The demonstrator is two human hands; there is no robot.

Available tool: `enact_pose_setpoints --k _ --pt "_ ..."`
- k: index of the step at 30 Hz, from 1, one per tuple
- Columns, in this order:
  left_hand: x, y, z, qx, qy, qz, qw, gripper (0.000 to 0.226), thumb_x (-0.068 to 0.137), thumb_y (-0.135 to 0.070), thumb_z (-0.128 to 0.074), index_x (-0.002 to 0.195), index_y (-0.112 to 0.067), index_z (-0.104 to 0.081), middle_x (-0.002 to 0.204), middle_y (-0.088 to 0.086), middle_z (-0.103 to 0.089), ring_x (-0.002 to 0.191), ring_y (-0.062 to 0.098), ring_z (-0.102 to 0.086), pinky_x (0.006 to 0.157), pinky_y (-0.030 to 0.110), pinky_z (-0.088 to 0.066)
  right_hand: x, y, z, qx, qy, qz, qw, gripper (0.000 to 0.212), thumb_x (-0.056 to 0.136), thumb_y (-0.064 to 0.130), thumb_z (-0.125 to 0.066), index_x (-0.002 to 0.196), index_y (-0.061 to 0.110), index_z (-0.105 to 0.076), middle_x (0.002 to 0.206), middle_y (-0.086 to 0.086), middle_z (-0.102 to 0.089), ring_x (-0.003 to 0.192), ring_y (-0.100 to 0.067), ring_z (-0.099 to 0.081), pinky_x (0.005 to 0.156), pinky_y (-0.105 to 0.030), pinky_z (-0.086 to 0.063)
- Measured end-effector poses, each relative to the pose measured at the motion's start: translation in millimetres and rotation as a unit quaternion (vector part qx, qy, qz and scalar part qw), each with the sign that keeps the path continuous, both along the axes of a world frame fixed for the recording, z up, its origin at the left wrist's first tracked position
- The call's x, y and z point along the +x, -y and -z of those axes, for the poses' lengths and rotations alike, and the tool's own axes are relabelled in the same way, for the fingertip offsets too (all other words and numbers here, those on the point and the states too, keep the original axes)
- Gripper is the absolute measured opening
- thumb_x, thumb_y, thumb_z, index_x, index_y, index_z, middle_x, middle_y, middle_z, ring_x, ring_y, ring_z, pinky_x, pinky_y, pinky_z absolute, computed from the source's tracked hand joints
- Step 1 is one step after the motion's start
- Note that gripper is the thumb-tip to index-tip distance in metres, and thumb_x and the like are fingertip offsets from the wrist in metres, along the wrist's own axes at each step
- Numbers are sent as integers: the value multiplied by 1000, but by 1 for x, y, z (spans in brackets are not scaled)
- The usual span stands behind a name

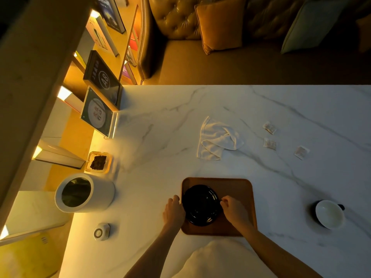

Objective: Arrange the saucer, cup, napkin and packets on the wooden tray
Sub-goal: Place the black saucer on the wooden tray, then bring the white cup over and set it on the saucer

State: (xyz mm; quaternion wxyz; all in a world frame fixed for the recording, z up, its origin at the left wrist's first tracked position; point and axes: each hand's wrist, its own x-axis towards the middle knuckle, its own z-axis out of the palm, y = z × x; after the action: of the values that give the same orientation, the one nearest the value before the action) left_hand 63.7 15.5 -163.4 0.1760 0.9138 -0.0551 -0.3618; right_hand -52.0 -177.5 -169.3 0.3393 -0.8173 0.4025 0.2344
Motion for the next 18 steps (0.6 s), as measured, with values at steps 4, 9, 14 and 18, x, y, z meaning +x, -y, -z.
enact_pose_setpoints --k 4,9,14,18 --pt "-6 -7 -9 22 63 88 994 36 100 -39 -38 127 -18 -48 125 2 -56 107 20 -57 93 33 -51 -16 2 -8 -49 43 -38 997 44 99 33 -45 139 15 -46 136 -6 -55 123 -20 -54 100 -31 -48" --pt "-20 -6 -16 22 89 141 986 39 99 -41 -38 131 -20 -47 128 1 -55 113 19 -56 97 34 -47 -47 5 -19 -88 43 -54 994 51 97 40 -46 143 19 -40 144 -3 -48 130 -19 -48 104 -32 -44" --pt "-40 17 -18 5 101 194 976 33 99 -37 -40 127 -21 -50 124 1 -56 110 18 -56 94 34 -46 -90 15 -33 -94 13 15 995 53 96 46 -45 143 22 -41 144 -4 -48 129 -21 -48 104 -37 -43" --pt "-57 54 -21 4 110 265 958 30 99 -36 -38 119 -20 -54 118 2 -60 108 21 -58 89 35 -50 -137 34 -47 -84 42 111 989 48 95 47 -46 138 24 -47 139 1 -54 127 -17 -51 104 -32 -42"
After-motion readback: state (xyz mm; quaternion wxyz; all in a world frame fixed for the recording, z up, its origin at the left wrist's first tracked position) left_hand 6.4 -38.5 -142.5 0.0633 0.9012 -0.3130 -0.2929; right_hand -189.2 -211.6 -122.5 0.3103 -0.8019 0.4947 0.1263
